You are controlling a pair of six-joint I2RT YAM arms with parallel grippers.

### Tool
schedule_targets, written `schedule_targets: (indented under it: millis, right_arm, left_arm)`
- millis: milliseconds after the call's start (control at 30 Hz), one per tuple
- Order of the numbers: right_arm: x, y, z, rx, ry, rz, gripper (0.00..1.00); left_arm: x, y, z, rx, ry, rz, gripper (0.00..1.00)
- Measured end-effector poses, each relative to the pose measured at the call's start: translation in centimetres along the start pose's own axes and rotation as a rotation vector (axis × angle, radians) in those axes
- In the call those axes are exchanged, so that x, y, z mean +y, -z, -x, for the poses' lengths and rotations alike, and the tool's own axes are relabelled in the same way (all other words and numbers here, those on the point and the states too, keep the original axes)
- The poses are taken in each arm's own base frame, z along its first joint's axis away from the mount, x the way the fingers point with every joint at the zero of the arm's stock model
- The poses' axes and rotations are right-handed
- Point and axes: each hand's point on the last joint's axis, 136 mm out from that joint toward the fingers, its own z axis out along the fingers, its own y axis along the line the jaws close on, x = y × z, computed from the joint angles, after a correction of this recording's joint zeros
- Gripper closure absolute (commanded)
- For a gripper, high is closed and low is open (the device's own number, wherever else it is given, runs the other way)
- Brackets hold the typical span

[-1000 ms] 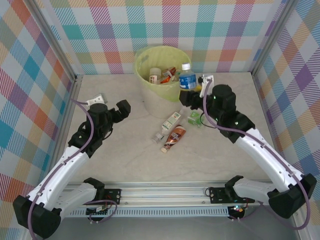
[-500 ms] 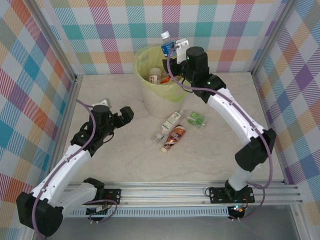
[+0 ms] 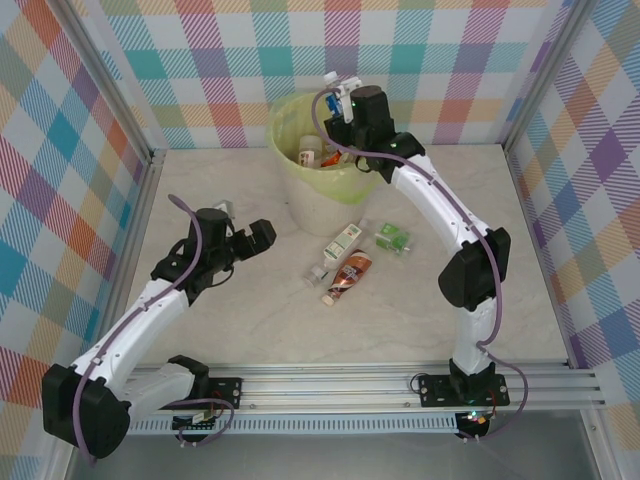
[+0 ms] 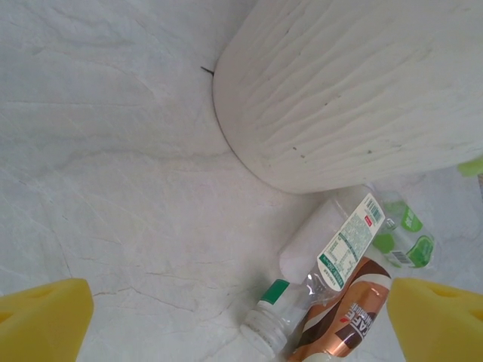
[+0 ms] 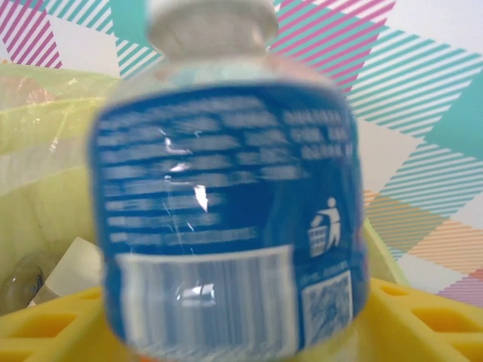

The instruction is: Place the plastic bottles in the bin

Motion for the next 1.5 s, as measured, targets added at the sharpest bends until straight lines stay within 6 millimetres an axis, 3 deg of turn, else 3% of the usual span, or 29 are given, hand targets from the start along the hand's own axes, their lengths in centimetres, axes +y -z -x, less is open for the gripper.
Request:
schedule_targets:
  millis: [233,533,667,833,967,1267,1367,1500]
  right_arm:
    - [-0.2,1.3,-0.4,0.010,-0.018,0.008,0.09]
    - [-0.5,7.9,0.4,-0.066,-0.102,0.088,0.04]
    - [-0.2,10.8,-0.4,-0.100,-0.151,0.147,0.02]
    - [0.2,13.3,-3.5,-0.093,-0.229,0.194,0.00]
    - [0.3,15.0,-7.4,-0.052,-0.315,0.198,0.00]
    - [-0.9,16.6,-15.8,0.063,-0.473,0.100,0.00]
    - [-1.4,17.2,-17.3,0.073,-0.513,0.062,0.00]
    - [-2.3,18.0,-17.5,0.057,-0.540,0.024,0.00]
  left_arm:
    - [0.7,-1.8,-1.5,0.076,0.001,0.024,0.00]
    - [1.8,-4.6,-4.2,0.205,0.022,0.060,0.00]
    - [1.9,-5.2,-4.9,0.234,0.021,0.064,0.00]
    - [1.4,-6.0,-5.6,0.245,-0.002,0.063,0.00]
    - [0.4,-6.6,-6.5,0.261,-0.034,0.052,0.00]
    - [-2.1,-10.0,-8.4,0.336,-0.063,-0.031,0.00]
    - [-3.7,-11.0,-9.7,0.367,-0.129,-0.060,0.01]
    - [-5.7,-12.1,-11.3,0.384,-0.248,-0.082,0.11]
